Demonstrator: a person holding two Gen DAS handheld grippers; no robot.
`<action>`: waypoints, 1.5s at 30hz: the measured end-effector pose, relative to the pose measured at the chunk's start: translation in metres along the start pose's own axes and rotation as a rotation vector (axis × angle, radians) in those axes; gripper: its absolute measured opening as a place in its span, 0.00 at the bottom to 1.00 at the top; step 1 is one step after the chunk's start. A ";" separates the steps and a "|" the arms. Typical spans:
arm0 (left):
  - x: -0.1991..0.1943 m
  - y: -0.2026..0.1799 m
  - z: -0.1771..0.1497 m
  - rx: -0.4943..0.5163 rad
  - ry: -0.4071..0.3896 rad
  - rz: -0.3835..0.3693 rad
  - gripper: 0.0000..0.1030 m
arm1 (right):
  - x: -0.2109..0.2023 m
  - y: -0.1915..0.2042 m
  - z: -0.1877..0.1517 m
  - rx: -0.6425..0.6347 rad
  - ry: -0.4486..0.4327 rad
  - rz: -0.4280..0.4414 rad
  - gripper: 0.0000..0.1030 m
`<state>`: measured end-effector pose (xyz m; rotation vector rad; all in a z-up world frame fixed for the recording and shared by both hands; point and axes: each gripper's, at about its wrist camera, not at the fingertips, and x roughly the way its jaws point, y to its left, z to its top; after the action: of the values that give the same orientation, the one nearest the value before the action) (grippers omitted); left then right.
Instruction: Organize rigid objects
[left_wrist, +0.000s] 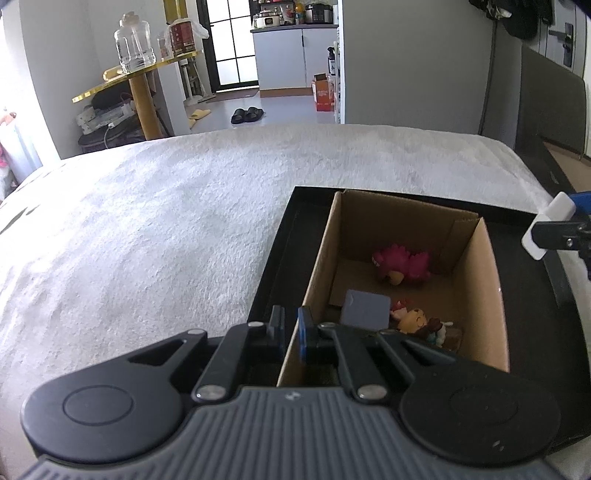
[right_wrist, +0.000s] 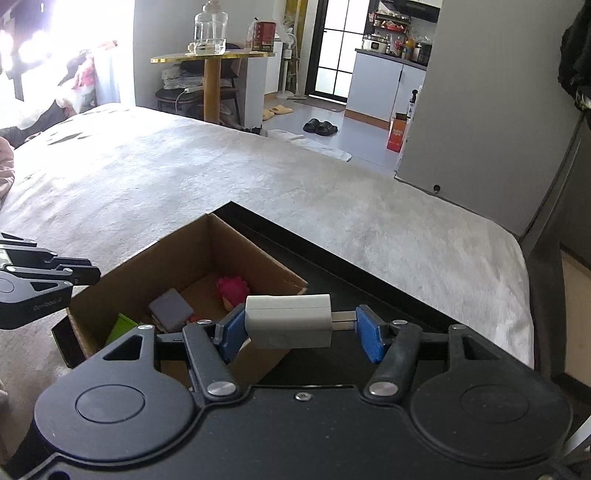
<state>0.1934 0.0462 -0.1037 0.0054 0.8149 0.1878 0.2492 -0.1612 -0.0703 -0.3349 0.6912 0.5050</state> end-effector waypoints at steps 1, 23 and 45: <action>0.000 0.002 0.000 -0.007 0.001 -0.006 0.06 | 0.000 0.002 0.000 -0.004 0.002 -0.001 0.59; 0.002 0.018 -0.001 -0.087 0.031 -0.065 0.06 | 0.016 0.048 0.005 0.032 0.027 -0.089 0.74; -0.068 0.005 0.023 -0.024 0.022 -0.133 0.40 | -0.053 0.029 -0.027 0.372 0.006 -0.086 1.00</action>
<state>0.1639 0.0411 -0.0379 -0.0733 0.8318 0.0719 0.1841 -0.1668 -0.0573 -0.0165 0.7567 0.2856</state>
